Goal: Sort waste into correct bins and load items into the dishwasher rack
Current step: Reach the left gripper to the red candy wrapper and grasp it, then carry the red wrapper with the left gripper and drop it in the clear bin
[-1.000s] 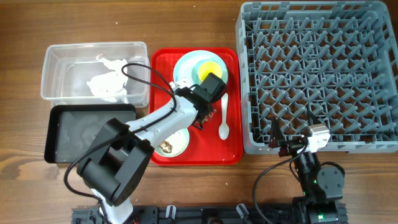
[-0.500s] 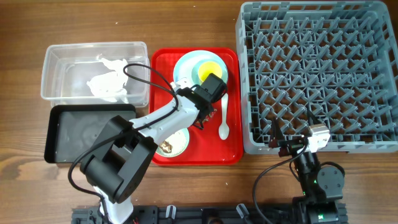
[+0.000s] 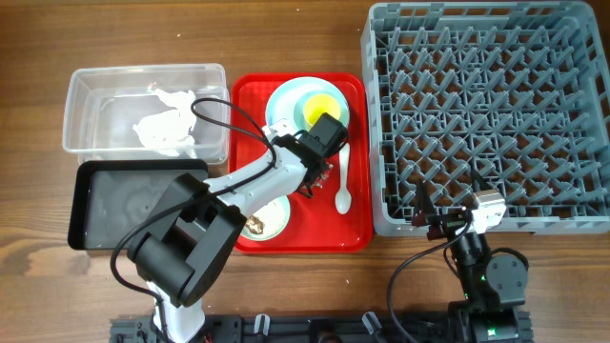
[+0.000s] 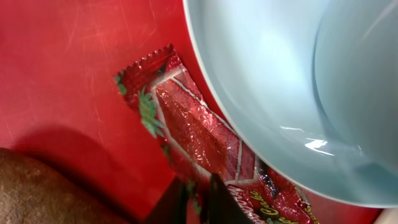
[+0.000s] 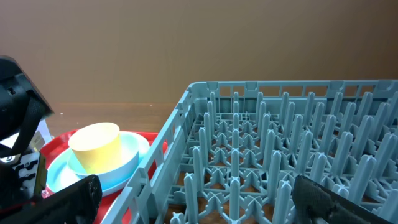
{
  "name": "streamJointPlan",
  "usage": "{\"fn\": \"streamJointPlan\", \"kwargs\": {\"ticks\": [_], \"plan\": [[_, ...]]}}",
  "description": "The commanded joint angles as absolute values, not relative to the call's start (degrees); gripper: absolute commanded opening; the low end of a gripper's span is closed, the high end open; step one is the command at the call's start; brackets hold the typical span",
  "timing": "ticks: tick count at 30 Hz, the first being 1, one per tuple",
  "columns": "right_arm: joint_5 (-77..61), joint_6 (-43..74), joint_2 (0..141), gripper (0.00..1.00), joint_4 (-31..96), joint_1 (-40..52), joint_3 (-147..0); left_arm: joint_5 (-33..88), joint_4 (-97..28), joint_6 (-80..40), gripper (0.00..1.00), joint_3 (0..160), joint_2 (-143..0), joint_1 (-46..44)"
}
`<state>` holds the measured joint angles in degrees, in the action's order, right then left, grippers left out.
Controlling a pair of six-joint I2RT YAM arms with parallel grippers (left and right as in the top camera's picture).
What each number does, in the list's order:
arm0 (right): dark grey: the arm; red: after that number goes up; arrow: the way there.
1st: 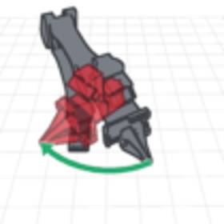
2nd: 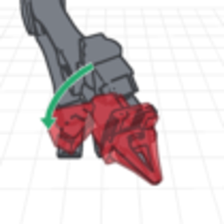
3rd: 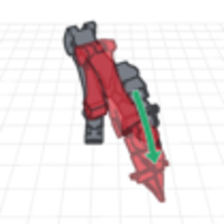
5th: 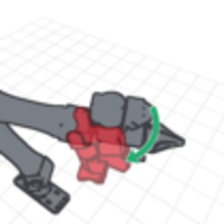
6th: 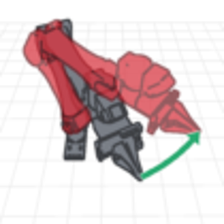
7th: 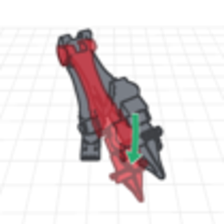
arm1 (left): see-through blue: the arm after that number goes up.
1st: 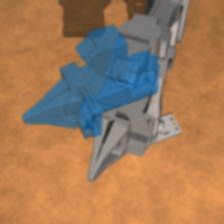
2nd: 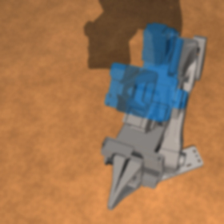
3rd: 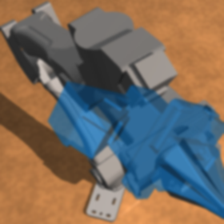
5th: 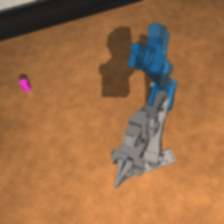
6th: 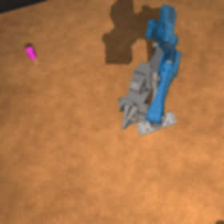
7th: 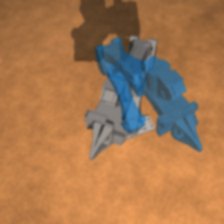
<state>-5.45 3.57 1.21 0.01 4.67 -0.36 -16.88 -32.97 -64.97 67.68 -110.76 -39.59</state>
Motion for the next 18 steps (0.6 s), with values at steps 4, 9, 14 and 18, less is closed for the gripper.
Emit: {"fn": "streamJointPlan", "kwargs": {"ticks": [4, 9, 14, 18], "plan": [[-4.91, 3.16, 0.82, 1.00, -0.25, 4.43, -0.30, -19.66, -32.99, -64.77, 0.04, 67.51, -107.53, -39.09], [-4.91, 3.14, 0.80, 1.00, -0.25, 4.43, -0.30, -22.24, -34.13, -64.75, 0.04, 67.51, -102.28, -39.09], [-4.91, 3.14, 0.80, 1.00, -0.27, 4.43, -0.30, -27.49, -37.63, -64.75, 0.04, 67.51, -94.94, -38.33], [-4.91, 3.14, 0.80, 1.00, -0.25, 4.43, -0.30, -28.18, -38.13, -64.75, 0.04, 67.51, -89.38, -32.82]]}}
